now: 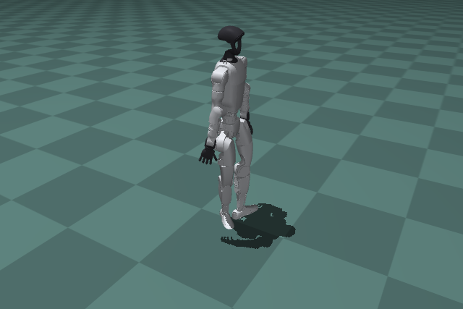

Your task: Upper body actions

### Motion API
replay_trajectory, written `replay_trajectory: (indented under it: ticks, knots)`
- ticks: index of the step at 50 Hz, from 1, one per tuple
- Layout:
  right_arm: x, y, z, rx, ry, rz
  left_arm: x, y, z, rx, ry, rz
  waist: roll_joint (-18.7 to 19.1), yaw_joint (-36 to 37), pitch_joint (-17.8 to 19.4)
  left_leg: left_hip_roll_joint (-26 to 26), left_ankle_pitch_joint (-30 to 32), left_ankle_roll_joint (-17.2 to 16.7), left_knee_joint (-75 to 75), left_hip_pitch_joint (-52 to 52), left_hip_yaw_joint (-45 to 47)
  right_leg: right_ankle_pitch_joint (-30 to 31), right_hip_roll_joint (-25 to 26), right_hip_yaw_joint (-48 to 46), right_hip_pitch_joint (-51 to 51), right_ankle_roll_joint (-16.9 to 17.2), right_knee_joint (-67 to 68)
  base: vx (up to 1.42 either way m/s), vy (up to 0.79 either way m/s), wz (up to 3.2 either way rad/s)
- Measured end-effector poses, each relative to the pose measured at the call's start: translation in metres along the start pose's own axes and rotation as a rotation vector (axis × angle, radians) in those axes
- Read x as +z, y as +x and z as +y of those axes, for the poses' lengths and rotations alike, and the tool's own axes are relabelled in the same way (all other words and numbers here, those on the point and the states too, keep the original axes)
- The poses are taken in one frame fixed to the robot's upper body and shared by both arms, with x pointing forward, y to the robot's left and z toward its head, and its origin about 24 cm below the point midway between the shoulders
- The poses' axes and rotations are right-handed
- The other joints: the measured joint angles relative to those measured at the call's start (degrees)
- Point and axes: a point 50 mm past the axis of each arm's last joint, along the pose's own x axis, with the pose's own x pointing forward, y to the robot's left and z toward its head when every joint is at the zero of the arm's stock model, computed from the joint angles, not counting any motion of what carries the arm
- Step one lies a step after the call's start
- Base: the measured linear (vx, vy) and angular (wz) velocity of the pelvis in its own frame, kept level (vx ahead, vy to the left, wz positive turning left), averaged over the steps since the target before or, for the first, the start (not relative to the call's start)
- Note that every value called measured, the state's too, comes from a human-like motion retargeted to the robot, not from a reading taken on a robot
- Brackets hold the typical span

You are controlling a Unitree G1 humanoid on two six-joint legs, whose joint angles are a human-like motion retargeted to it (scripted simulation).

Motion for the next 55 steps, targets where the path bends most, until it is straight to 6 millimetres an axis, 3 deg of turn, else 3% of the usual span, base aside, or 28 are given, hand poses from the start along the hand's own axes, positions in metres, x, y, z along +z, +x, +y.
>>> replay_trajectory:
  ticks: [2, 5, 8, 13, 15, 18, 20, 22, 23, 25, 27, 28, 32, 36, 38, 40, 43, 50, 55]
  knots:
    - [-0.001, 0.001, 0.005, 0.003, -0.027, -0.002, -0.01, 0.0, 0.003, 0.019, -0.021, 0.031, 0.32, 0.69, -0.88, -0.13, 1.25, -3.45, -1.75, 1.95, 2.0, -1.08, 1.03, -4.37, 0.87, 0.86, -0.49, 0.48, -0.13, 2.6]
    - [0.002, 0.002, 0.011, 0.005, -0.047, -0.019, -0.024, 0.0, 0.004, 0.04, -0.062, 0.075, -0.11, 1.86, -2.22, -1.08, 5.81, -5.63, -4.63, 4.65, 9.16, -2.38, 1.47, -10.61, 2.15, 2.62, -0.81, 0.49, -0.17, 2.36]
    - [0.009, 0.003, 0.017, 0.003, -0.042, -0.052, -0.039, -0.001, 0.004, 0.052, -0.123, 0.118, -0.55, 4.26, -1.8, -3.89, 6.9, -2.94, -5.71, 1.74, -3.18, -3.48, 2.05, -13.78, 4.25, 3.75, -0.34, 0.5, -0.22, 1.59]
    - [0.029, 0.002, 0.022, -0.013, -0.036, -0.128, -0.067, -0.004, 0.002, 0.055, -0.211, 0.204, -2.12, 8.01, -1.34, -4.77, 4.98, -2.72, -5.67, 2.57, -6.83, -3.62, 1.54, -12.24, 7.13, 2.47, 2.33, 0.49, -0.23, 0.79]
    - [0.034, 0.002, 0.025, -0.012, -0.022, -0.158, -0.078, -0.006, -0.002, 0.052, -0.234, 0.242, -1.19, 6.67, -2.38, -4.12, 4.13, -2.07, -5.11, 2.08, -9.44, -1.84, 1.64, -11.14, 7.68, 1.08, 5.08, 0.46, -0.21, 1.46]
    - [0.034, 0.002, 0.024, -0.009, 0.009, -0.181, -0.084, -0.006, -0.013, 0.029, -0.259, 0.269, 3.38, 3.23, -3.82, -0.66, 3.41, -1.05, -4.3, 0.7, -15.05, 2.37, 2.04, -9.42, 6.33, -6.07, 14.22, 0.35, -0.24, 1.7]
    - [0.034, 0.002, 0.021, -0.014, 0.04, -0.188, -0.076, -0.005, -0.021, 0.0, -0.263, 0.248, 6.59, 1.27, -3.03, 2.19, 3.34, -0.83, -3.55, 0.12, -18.62, 4.01, 0.44, -4.59, 3.05, -12.02, 25.33, 0.18, -0.28, 1.66]
    - [0.036, 0.001, 0.019, -0.009, 0.076, -0.194, -0.059, -0.002, -0.024, -0.033, -0.238, 0.191, 7.75, -0.08, -1.05, 2.99, 3.57, -0.44, -3.33, 0.24, -21.29, 4.56, -1.9, 2.72, -1.15, -13.05, 36.37, 0.05, -0.33, 1.62]
    - [0.037, 0.001, 0.019, -0.001, 0.092, -0.197, -0.049, -0.001, -0.024, -0.047, -0.218, 0.157, 7.82, -0.51, -0.28, 2.88, 3.97, -0.15, -3.59, 0.06, -22.55, 5.09, -2.34, 7.04, -4.15, -12.23, 40.43, 0.01, -0.38, 1.52]
    - [0.038, 0.001, 0.021, 0.016, 0.12, -0.194, -0.03, 0.001, -0.023, -0.068, -0.163, 0.091, 7.02, -1.18, 0.89, 1.35, 4.97, 0.52, -4.61, -0.14, -25.36, 7.35, 2.69, 20.32, -10.97, -8.05, 43.0, 0.0, -0.38, 1.39]
    - [0.038, 0.001, 0.022, 0.023, 0.137, -0.19, -0.014, 0.001, -0.021, -0.078, -0.106, 0.033, 6.11, -0.63, 1.22, 0.17, 5.8, 0.83, -5.44, -0.69, -27.3, 7.79, 8.32, 30.29, -14.5, -5.55, 40.1, -0.04, -0.31, 1.08]
    - [0.039, 0.001, 0.023, 0.024, 0.141, -0.189, -0.006, 0.001, -0.02, -0.081, -0.081, 0.006, 5.9, -0.68, 1.27, -0.18, 6.23, 0.89, -5.82, -1.11, -28.63, 7.27, 8.84, 32.49, -15.73, -5.03, 38.45, -0.03, -0.29, 1.14]
    - [0.04, 0.001, 0.023, 0.013, 0.115, -0.193, 0.015, 0.0, -0.02, -0.101, -0.012, -0.071, 5.02, -1.95, 1.63, -2.52, 7.3, 1.04, -7.37, -1.32, -33.54, 3.39, 7.32, 37.94, -16.8, -3.18, 24.61, -0.01, -0.26, 1.2]
    - [0.041, 0.0, 0.024, 0.013, 0.092, -0.218, 0.019, 0.0, -0.022, -0.115, 0.016, -0.088, 2.03, -2.2, 3.19, -7.14, 7.36, 1.27, -8.76, 1.97, -36.82, 3.21, 4.64, 47.92, -15.17, 3.1, 9.65, 0.05, -0.14, 1.03]
    - [0.04, 0.0, 0.025, 0.022, 0.092, -0.225, 0.014, 0.0, -0.022, -0.118, 0.015, -0.072, 0.51, -0.97, 3.89, -8.95, 7.17, 1.25, -9.48, 4.41, -37.38, 7.29, 2.81, 49.78, -12.83, 5.93, 4.79, 0.14, 0.0, 0.45]
    - [0.038, 0.001, 0.029, 0.038, 0.092, -0.224, 0.006, 0.001, -0.019, -0.124, 0.012, -0.037, -0.22, 1.0, 3.17, -9.62, 6.99, 0.95, -10.27, 5.97, -37.46, 7.54, -0.42, 39.55, -10.18, 7.8, 4.0, 0.16, 0.03, 0.43]
    - [0.034, 0.001, 0.032, 0.052, 0.1, -0.205, -0.016, 0.001, -0.022, -0.121, -0.008, 0.047, 0.1, 1.03, 0.54, -10.43, 6.76, 0.9, -10.62, 6.48, -41.11, 8.86, -1.2, 33.01, -6.85, 8.66, -0.55, 0.16, 0.04, 0.91]
    - [0.043, 0.0, 0.025, 0.017, 0.068, -0.221, -0.072, -0.005, -0.029, -0.125, -0.127, 0.247, 1.25, 1.17, -2.65, -10.18, 5.77, 0.46, -10.93, 7.28, -42.44, 7.76, 1.1, 34.65, -5.37, 5.78, -1.07, 0.04, 0.01, 0.21]
    - [0.051, -0.002, 0.023, 0.019, 0.084, -0.205, -0.089, -0.008, -0.029, -0.094, -0.098, 0.312, 1.91, 0.74, -4.02, -9.83, 5.07, 0.08, -11.0, 7.16, -42.94, 7.72, 1.94, 33.75, -4.95, 4.89, -1.76, -0.02, 0.0, 0.06]
